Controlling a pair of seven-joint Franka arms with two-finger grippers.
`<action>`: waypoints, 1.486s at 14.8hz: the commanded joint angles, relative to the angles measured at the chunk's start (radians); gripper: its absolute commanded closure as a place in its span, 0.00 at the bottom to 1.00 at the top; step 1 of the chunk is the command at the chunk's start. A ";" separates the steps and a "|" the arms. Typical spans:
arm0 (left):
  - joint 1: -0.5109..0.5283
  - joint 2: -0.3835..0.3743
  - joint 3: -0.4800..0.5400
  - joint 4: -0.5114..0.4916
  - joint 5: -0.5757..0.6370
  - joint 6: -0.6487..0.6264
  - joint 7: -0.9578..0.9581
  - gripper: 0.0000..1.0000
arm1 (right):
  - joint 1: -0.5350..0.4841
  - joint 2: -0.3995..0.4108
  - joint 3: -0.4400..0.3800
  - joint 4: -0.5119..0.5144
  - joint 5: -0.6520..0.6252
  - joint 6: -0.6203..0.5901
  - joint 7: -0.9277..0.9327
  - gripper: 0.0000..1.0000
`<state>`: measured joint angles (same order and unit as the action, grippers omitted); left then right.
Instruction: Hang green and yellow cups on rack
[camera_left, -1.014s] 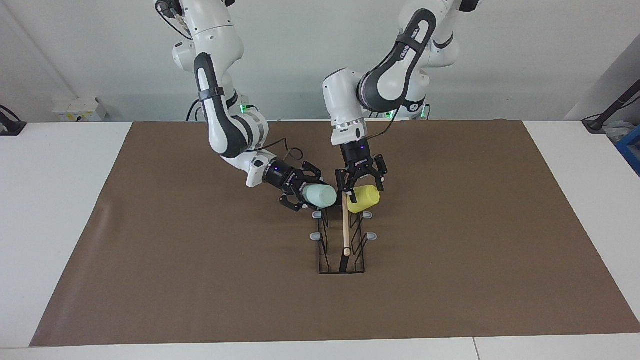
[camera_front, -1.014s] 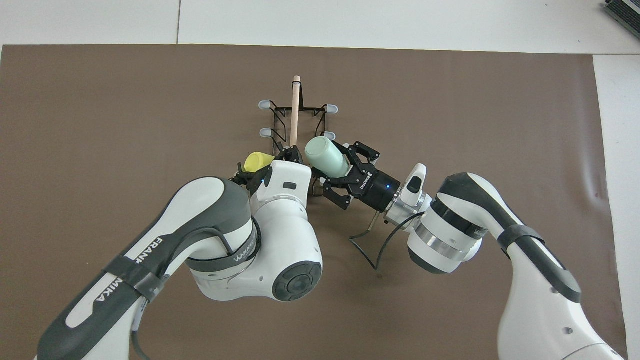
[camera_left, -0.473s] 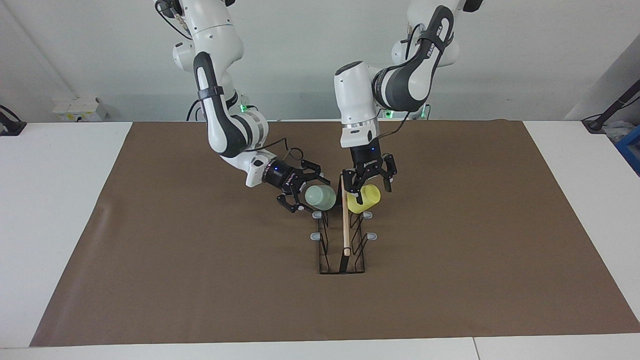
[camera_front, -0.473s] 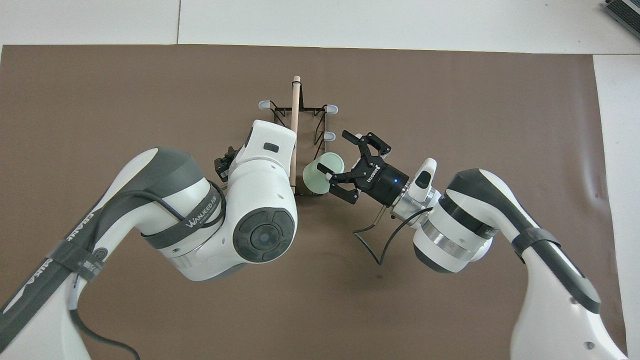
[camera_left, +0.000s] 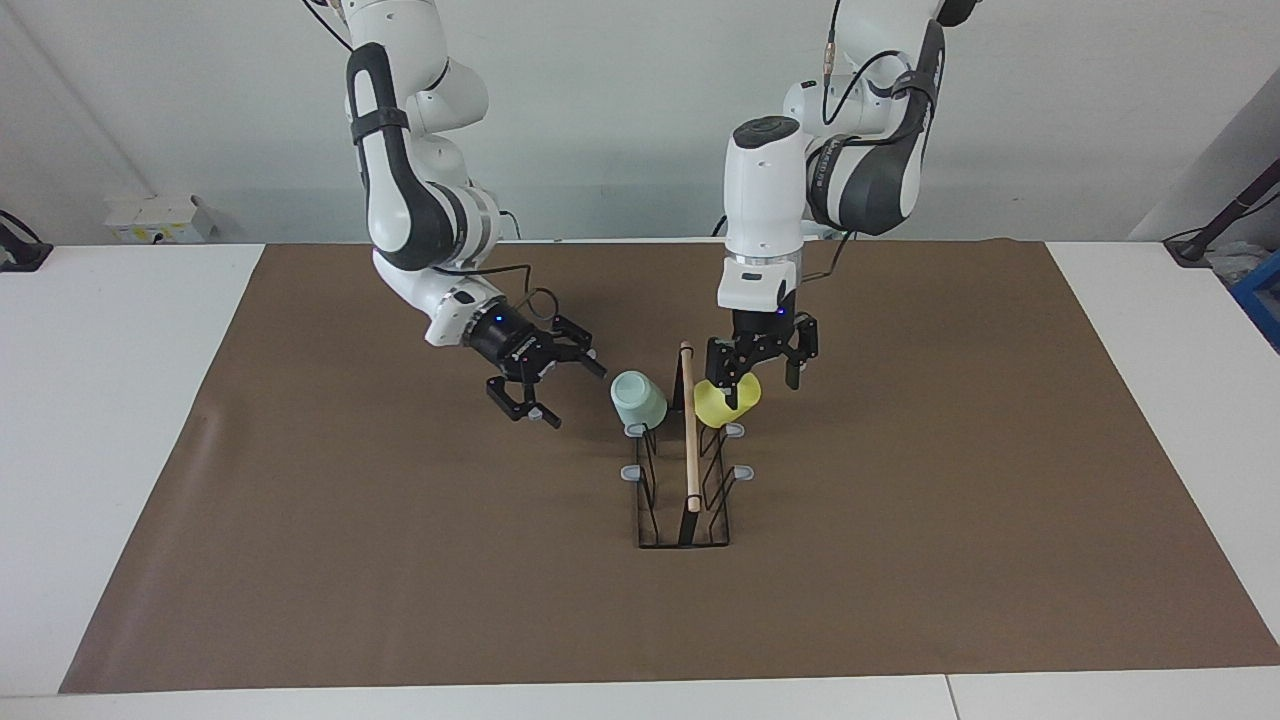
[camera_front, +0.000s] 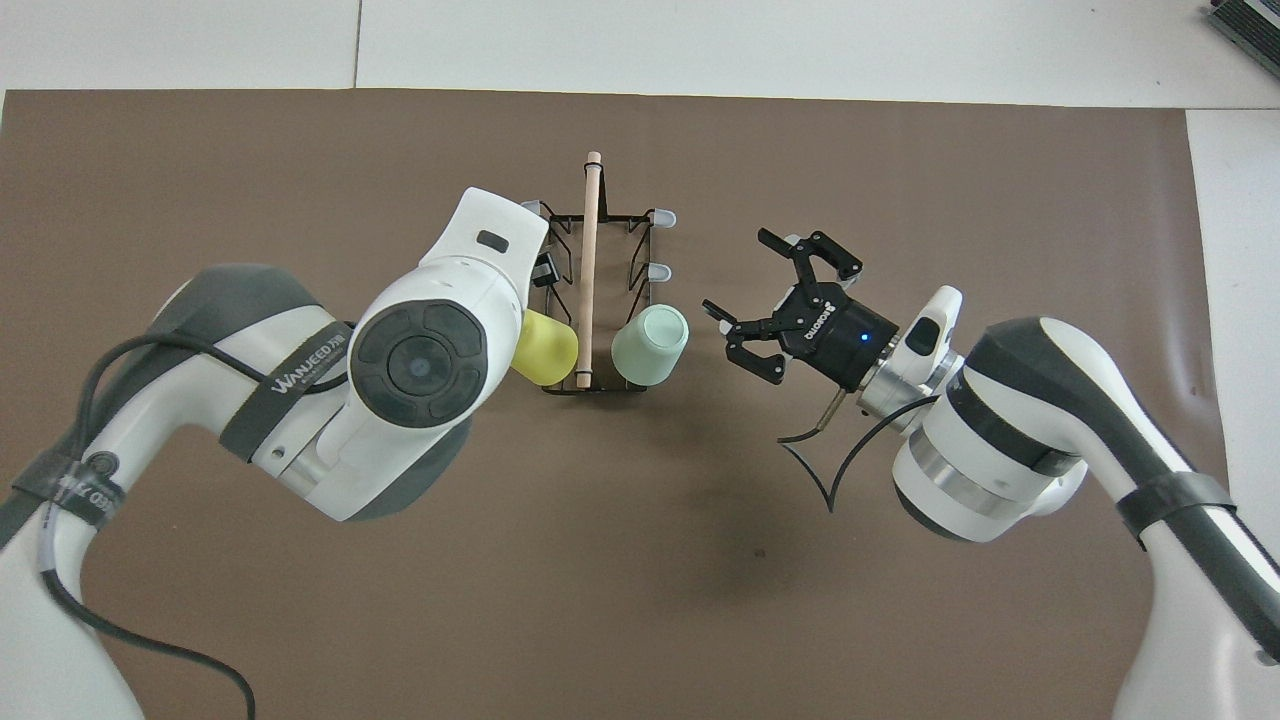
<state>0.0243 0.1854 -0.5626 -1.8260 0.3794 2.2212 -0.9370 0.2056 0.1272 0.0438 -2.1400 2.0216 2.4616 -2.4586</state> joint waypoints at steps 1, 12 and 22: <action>-0.001 -0.030 0.052 0.027 -0.146 -0.083 0.221 0.00 | -0.070 -0.003 0.008 0.006 -0.153 0.028 0.020 0.00; -0.087 -0.168 0.447 0.011 -0.381 -0.311 0.895 0.00 | -0.213 0.012 0.005 0.074 -1.050 0.243 0.370 0.00; -0.089 -0.190 0.607 0.198 -0.402 -0.544 1.109 0.00 | -0.210 0.009 -0.001 0.087 -1.982 0.208 1.146 0.00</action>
<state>-0.0608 -0.0109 0.0323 -1.6914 -0.0091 1.7380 0.1551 -0.0046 0.1303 0.0431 -2.0746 0.2041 2.7105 -1.4771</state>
